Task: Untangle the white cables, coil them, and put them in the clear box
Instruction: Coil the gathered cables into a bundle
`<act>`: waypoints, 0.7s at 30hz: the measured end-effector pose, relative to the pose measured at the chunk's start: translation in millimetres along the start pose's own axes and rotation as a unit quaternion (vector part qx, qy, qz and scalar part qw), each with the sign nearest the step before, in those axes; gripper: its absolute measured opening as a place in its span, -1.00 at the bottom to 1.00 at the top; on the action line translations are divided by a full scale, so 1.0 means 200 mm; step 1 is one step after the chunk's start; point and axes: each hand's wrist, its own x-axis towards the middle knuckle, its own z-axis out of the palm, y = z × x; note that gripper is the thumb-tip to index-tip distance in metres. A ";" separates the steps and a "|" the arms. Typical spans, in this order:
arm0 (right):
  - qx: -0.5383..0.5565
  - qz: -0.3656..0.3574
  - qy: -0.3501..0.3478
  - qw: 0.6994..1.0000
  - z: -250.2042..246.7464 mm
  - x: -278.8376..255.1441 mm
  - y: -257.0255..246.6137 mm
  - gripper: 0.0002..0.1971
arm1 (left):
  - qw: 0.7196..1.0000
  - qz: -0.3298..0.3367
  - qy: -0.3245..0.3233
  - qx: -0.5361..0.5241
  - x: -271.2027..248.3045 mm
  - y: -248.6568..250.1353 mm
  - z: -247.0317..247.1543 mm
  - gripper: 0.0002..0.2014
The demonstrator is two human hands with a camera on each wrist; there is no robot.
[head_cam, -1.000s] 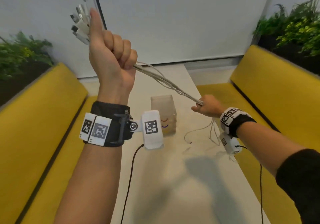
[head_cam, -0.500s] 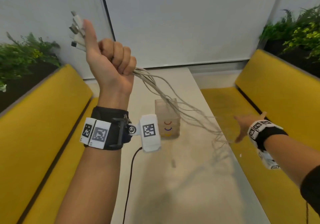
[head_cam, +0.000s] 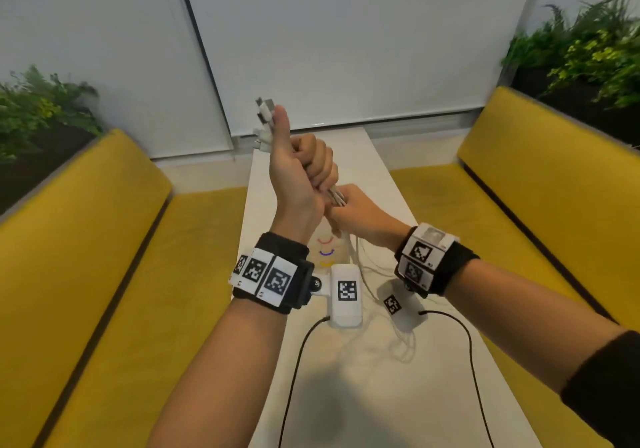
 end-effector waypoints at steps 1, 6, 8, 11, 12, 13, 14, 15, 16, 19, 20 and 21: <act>0.004 0.020 -0.012 1.000 0.01 0.00 0.03 -0.60 | 1.000 0.000 -0.013 -0.019 0.00 0.03 -0.01 -0.33; -0.063 0.067 -0.042 0.995 -0.05 -0.01 0.08 -0.46 | 0.989 -0.068 -0.086 -0.103 -0.05 0.09 -0.06 -0.41; -0.078 0.045 -0.058 0.994 -0.11 0.00 0.05 -0.49 | 0.981 -0.109 -0.121 -0.108 -0.10 0.07 -0.08 -0.47; -0.133 0.020 -0.097 0.986 -0.16 0.00 -0.01 -0.62 | 0.964 -0.148 -0.186 -0.122 -0.14 0.06 -0.11 -0.49; -0.143 0.018 -0.104 0.984 -0.17 0.00 -0.02 -0.65 | 0.958 -0.155 -0.206 -0.127 -0.15 0.06 -0.11 -0.48; -0.153 0.019 -0.110 0.982 -0.17 0.01 -0.02 -0.66 | 0.952 -0.161 -0.224 -0.133 -0.15 0.06 -0.11 -0.47; -0.160 0.017 -0.117 0.980 -0.17 0.01 -0.02 -0.61 | 0.947 -0.166 -0.240 -0.138 -0.16 0.06 -0.10 -0.47; -0.161 0.008 -0.124 0.979 -0.17 0.02 -0.01 -0.54 | 0.942 -0.169 -0.255 -0.139 -0.16 0.06 -0.08 -0.46; -0.163 0.000 -0.131 0.978 -0.17 0.02 0.00 -0.48 | 0.938 -0.173 -0.270 -0.136 -0.17 0.06 -0.07 -0.45; -0.180 0.011 -0.125 0.976 -0.15 0.06 0.05 -0.44 | 0.935 -0.178 -0.290 -0.101 -0.18 0.07 -0.05 -0.44; -0.191 0.014 -0.123 0.974 -0.16 0.06 0.07 -0.45 | 0.939 -0.173 -0.288 -0.078 -0.19 0.08 -0.04 -0.44; -0.208 0.020 -0.119 0.971 -0.15 0.07 0.08 -0.46 | 0.944 -0.162 -0.282 -0.049 -0.20 0.08 -0.04 -0.43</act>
